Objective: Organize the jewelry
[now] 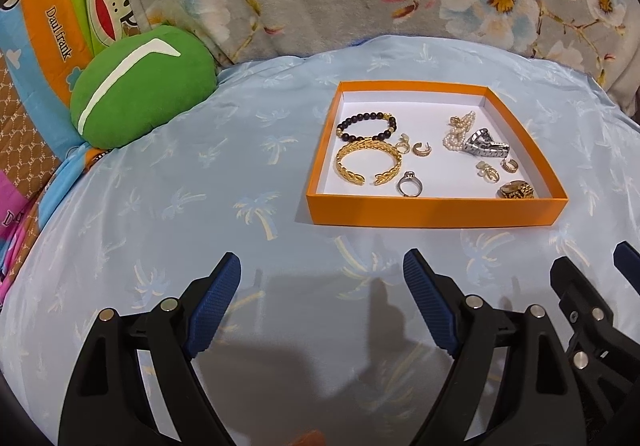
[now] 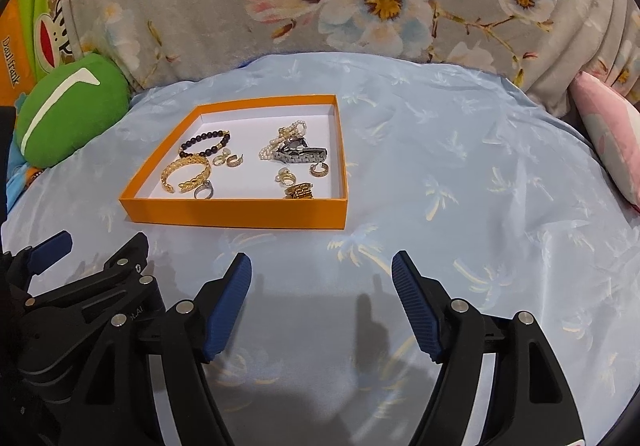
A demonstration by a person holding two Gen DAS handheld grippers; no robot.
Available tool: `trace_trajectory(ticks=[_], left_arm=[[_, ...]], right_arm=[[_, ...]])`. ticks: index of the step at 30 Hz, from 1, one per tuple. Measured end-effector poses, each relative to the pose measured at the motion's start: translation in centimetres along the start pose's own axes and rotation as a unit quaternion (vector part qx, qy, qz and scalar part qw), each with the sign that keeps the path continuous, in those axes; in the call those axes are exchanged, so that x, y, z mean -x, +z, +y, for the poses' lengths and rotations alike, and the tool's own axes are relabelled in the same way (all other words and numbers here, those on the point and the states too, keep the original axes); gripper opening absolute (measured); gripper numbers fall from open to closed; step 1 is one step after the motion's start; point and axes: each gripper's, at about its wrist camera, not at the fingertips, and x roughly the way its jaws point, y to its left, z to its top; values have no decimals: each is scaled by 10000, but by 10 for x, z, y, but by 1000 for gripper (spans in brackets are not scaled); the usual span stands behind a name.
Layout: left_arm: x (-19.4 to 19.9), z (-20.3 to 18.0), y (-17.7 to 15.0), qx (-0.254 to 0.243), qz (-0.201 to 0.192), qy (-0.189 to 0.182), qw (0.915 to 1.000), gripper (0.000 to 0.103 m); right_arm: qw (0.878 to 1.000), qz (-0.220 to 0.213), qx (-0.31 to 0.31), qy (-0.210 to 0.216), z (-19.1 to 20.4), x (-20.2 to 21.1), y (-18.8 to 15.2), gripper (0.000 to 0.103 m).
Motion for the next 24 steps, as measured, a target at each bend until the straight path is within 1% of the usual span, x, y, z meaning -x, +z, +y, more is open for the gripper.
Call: trace_trajectory(ticks=[24], left_arm=[[5,3,0,32,-86,9,10000,81]], right_arm=[[10000,-8,6,-11,0,0,0,72]])
